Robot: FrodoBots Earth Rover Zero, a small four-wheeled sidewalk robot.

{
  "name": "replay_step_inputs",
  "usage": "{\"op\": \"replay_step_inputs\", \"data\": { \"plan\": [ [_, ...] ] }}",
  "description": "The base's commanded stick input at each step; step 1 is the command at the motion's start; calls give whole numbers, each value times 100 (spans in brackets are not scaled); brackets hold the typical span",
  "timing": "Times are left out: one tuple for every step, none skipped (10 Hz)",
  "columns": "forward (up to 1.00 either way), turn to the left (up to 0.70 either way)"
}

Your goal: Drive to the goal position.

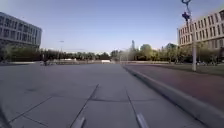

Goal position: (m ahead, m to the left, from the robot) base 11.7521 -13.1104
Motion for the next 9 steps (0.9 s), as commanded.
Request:
{"op": "replay_step_inputs", "data": {
  "plan": [
    [60, 14],
    [60, 7],
    [60, 0],
    [60, 0],
    [60, 0],
    [60, 0],
    [60, 0],
    [60, 0],
    [60, 0]
  ]
}}
